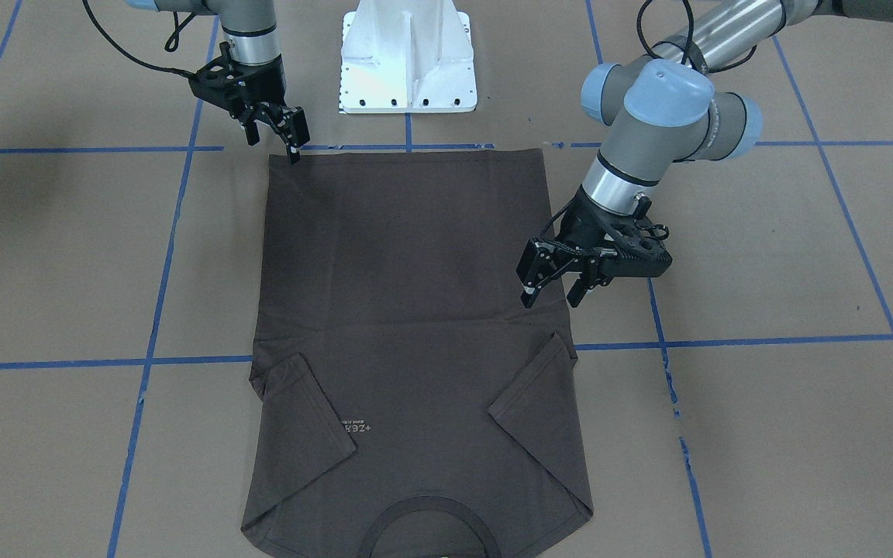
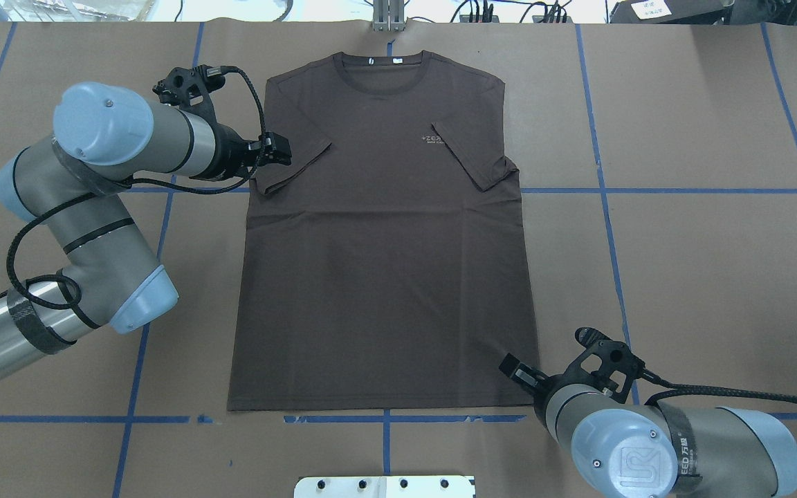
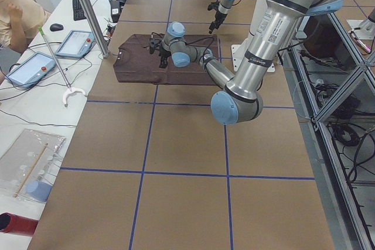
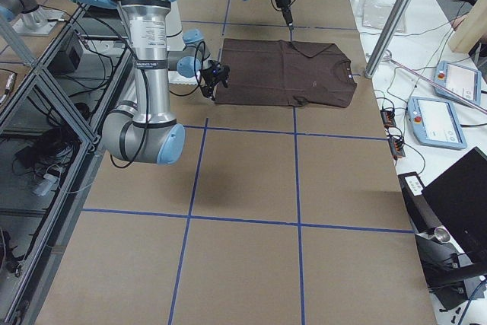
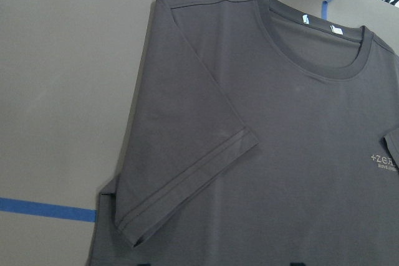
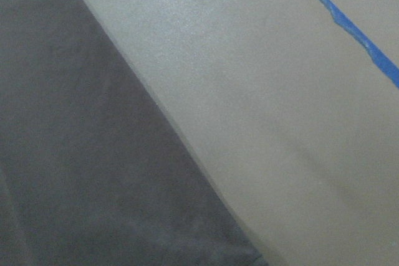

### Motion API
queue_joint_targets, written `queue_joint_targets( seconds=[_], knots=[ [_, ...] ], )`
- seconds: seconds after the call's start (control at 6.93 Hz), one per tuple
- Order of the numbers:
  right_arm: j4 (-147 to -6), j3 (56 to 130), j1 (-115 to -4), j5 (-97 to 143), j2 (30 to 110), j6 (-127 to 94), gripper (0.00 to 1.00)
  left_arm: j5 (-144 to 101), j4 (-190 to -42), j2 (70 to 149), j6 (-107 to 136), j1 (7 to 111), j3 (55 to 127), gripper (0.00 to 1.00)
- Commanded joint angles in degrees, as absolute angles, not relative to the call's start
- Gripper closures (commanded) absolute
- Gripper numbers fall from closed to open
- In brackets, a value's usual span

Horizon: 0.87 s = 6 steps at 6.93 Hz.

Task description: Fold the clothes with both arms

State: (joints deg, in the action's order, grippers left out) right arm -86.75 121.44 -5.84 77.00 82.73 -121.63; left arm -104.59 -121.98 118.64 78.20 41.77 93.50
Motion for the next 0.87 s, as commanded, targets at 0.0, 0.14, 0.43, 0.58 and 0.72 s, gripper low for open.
queue_joint_targets(
  seconds=[0.0, 0.14, 0.43, 0.58, 0.72],
  knots=[
    [-86.66, 119.11, -5.36, 77.78, 82.53, -122.86, 0.01, -104.59, -122.25, 118.91, 78.13, 41.75, 92.29, 0.2],
    [-86.66, 118.4, -5.36, 77.78, 81.31, -123.05, 0.06, -104.59, -123.3, 119.0, 78.31, 41.75, 91.94, 0.19],
    [-86.84, 118.21, -5.27, 77.96, 81.21, -124.09, 0.31, -104.5, -123.49, 119.27, 78.22, 41.66, 90.62, 0.18],
    [-86.84, 117.52, -5.27, 77.87, 81.21, -124.1, 0.41, -104.5, -123.49, 119.27, 78.22, 41.66, 90.62, 0.18],
    [-86.84, 117.42, -5.27, 77.78, 81.3, -124.1, 0.5, -104.5, -123.49, 119.18, 78.31, 41.66, 90.62, 0.18]
  ],
)
